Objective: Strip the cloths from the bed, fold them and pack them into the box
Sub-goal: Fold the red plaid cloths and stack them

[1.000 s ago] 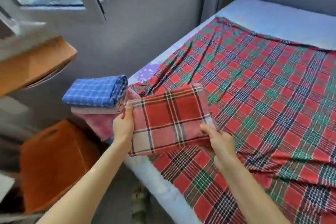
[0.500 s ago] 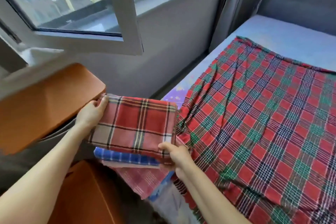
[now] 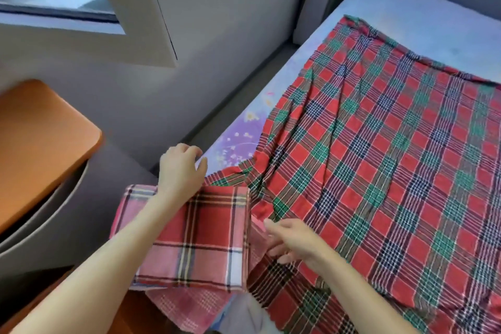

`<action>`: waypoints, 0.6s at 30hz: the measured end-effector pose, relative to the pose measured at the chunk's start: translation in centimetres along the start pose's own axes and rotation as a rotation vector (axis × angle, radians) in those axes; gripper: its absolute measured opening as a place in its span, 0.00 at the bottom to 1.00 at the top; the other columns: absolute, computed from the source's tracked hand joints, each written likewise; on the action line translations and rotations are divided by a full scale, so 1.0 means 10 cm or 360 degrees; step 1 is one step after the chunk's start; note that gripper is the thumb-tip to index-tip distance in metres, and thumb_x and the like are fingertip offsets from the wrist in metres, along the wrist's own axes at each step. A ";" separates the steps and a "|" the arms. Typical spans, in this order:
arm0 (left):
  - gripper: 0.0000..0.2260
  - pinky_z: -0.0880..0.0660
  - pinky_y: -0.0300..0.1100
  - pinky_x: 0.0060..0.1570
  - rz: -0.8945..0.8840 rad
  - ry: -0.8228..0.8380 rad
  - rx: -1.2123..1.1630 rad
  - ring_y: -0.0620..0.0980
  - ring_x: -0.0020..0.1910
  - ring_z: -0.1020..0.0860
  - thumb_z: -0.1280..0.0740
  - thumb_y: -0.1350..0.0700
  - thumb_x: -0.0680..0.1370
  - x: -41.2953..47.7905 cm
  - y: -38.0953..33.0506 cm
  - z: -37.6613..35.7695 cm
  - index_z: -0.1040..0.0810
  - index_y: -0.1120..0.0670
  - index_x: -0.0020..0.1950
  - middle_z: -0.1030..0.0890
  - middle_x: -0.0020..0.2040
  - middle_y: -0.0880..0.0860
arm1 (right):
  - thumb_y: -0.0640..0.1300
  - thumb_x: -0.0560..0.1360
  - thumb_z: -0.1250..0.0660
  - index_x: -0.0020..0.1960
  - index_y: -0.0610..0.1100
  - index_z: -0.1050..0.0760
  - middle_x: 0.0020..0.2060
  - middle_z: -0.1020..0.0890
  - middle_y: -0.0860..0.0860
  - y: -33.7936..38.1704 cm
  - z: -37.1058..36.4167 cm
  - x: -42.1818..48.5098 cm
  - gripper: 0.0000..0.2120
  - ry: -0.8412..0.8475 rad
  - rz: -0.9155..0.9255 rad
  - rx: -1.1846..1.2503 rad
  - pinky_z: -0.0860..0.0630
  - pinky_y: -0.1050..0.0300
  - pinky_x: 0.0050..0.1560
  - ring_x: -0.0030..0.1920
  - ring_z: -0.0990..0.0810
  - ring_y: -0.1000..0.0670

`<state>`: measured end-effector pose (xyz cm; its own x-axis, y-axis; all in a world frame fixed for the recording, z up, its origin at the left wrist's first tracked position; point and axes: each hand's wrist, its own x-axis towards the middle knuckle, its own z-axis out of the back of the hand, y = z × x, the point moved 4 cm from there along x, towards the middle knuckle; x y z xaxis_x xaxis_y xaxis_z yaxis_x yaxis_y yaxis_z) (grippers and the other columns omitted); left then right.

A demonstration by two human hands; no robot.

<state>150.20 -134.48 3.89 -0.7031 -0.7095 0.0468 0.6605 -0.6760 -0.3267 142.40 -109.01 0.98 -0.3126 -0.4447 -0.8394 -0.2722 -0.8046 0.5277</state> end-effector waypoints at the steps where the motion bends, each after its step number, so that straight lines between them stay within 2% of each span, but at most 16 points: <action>1: 0.13 0.28 0.49 0.44 -0.0066 -0.0019 -0.0011 0.62 0.43 0.22 0.38 0.53 0.73 0.04 -0.06 -0.08 0.18 0.59 0.46 0.19 0.43 0.59 | 0.55 0.77 0.36 0.54 0.40 0.22 0.44 0.17 0.48 0.07 0.15 0.17 0.18 -0.0187 0.0090 -0.0016 0.19 0.54 0.44 0.41 0.17 0.51; 3: 0.14 0.26 0.50 0.45 -0.0133 -0.0043 -0.0052 0.62 0.43 0.21 0.38 0.52 0.72 0.08 -0.13 -0.18 0.18 0.59 0.46 0.18 0.43 0.59 | 0.51 0.78 0.37 0.50 0.43 0.22 0.41 0.19 0.52 0.24 0.34 0.45 0.12 -0.0498 0.0248 -0.0324 0.23 0.53 0.44 0.40 0.20 0.51; 4: 0.13 0.26 0.51 0.46 -0.0135 -0.0048 -0.0062 0.62 0.43 0.21 0.37 0.53 0.72 0.12 -0.13 -0.22 0.18 0.60 0.46 0.18 0.43 0.59 | 0.51 0.77 0.37 0.50 0.45 0.22 0.43 0.20 0.54 0.32 0.37 0.61 0.11 -0.0564 0.0302 -0.0514 0.25 0.55 0.46 0.43 0.20 0.51; 8: 0.11 0.27 0.52 0.48 0.0027 -0.0066 -0.0101 0.62 0.45 0.22 0.35 0.56 0.75 0.32 -0.01 -0.49 0.19 0.61 0.50 0.18 0.47 0.60 | 0.48 0.78 0.38 0.62 0.46 0.27 0.58 0.22 0.50 0.54 0.20 1.38 0.15 -0.0540 0.0478 -0.0965 0.28 0.54 0.55 0.58 0.23 0.47; 10: 0.12 0.26 0.52 0.46 0.0090 -0.0089 -0.0125 0.62 0.44 0.21 0.37 0.56 0.74 0.34 0.07 -0.67 0.19 0.62 0.49 0.18 0.46 0.60 | 0.46 0.78 0.38 0.65 0.45 0.30 0.63 0.26 0.49 0.64 0.03 1.77 0.16 -0.0457 0.0547 -0.1165 0.27 0.50 0.58 0.60 0.24 0.45; 15: 0.13 0.28 0.50 0.47 0.0308 -0.0108 -0.0239 0.61 0.45 0.22 0.38 0.56 0.73 0.24 0.27 -0.90 0.20 0.62 0.50 0.19 0.46 0.59 | 0.32 0.74 0.38 0.70 0.42 0.37 0.66 0.31 0.45 0.91 -0.38 2.49 0.25 -0.0366 0.0717 -0.1803 0.26 0.49 0.47 0.55 0.23 0.40; 18: 0.12 0.30 0.48 0.47 0.0312 -0.0117 -0.0238 0.59 0.45 0.23 0.38 0.56 0.74 0.26 0.27 -0.96 0.20 0.62 0.51 0.20 0.46 0.59 | 0.34 0.74 0.35 0.70 0.42 0.39 0.64 0.30 0.44 0.95 -0.50 2.80 0.26 -0.0364 0.0726 -0.1982 0.29 0.51 0.42 0.55 0.23 0.41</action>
<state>147.61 -136.29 -5.94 -0.5411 -0.8402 0.0354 0.7320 -0.4913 -0.4720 135.62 -131.08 -18.13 -0.3299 -0.7898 -0.5171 0.8597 -0.4776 0.1810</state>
